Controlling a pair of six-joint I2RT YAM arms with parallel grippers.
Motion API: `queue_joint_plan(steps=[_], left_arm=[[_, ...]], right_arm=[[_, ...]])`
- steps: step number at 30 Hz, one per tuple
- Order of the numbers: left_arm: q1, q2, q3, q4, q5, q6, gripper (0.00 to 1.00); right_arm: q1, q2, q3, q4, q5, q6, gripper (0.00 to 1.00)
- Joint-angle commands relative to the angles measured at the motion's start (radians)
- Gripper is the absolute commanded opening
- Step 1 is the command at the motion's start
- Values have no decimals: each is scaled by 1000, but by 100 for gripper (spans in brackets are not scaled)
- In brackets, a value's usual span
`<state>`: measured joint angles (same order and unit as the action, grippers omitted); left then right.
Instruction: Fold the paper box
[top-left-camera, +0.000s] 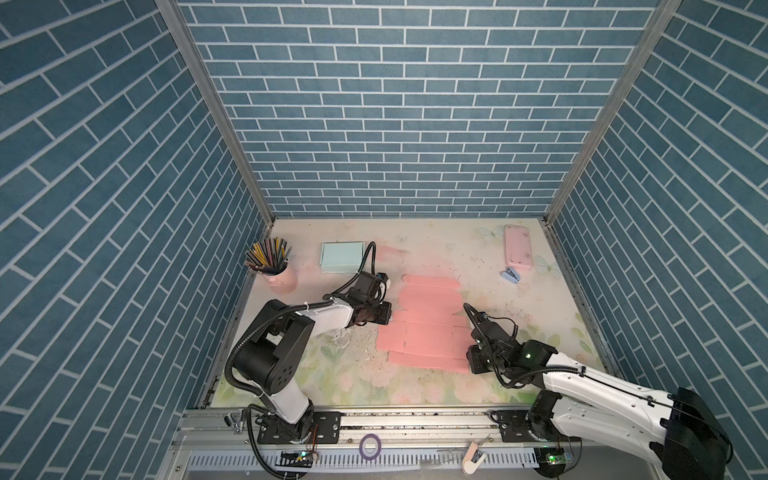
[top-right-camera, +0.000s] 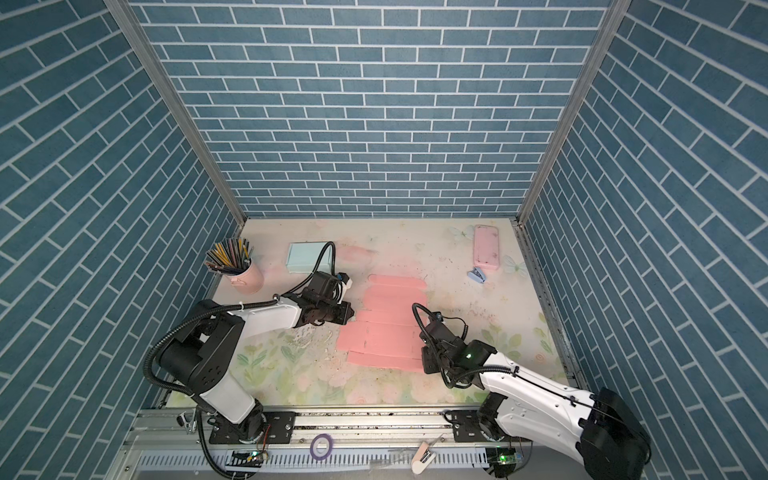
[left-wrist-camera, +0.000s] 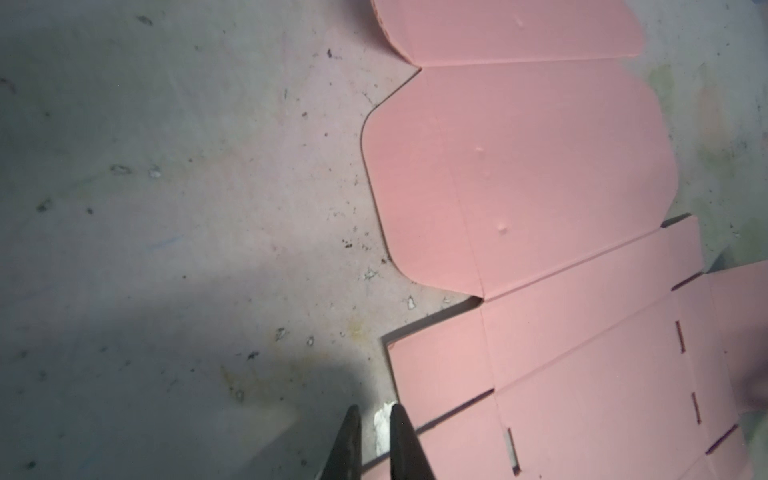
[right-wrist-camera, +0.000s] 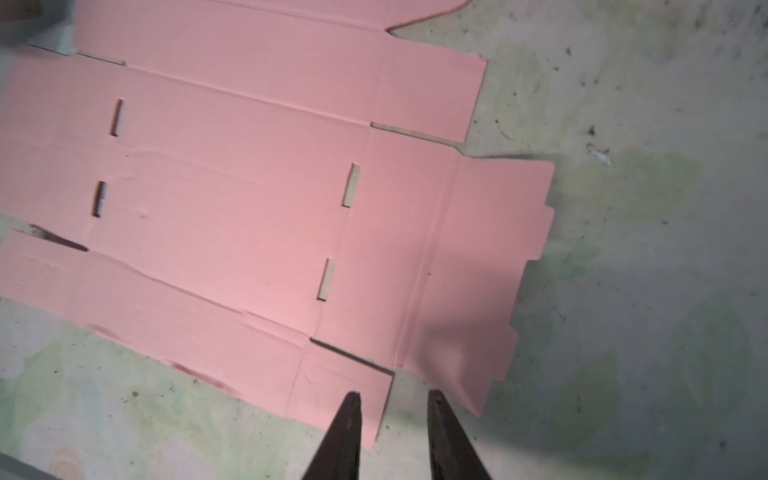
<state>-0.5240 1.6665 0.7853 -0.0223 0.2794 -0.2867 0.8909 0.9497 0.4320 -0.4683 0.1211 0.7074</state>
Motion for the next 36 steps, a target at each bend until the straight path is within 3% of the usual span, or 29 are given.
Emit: queue_joint_plan(steps=[1, 12, 24, 36], left_arm=[[-2, -8, -40, -5, -27, 7, 16], [-29, -64, -178, 46, -30, -27, 16], [-153, -198, -288, 21, -77, -103, 17], [-234, -285, -387, 37, -67, -203, 18]], right_arm=[[-29, -15, -38, 44, 43, 58, 29], [-205, 89, -38, 182, -68, -6, 28], [-341, 267, 63, 269, -128, -129, 28], [-385, 623, 273, 428, -260, -213, 26]])
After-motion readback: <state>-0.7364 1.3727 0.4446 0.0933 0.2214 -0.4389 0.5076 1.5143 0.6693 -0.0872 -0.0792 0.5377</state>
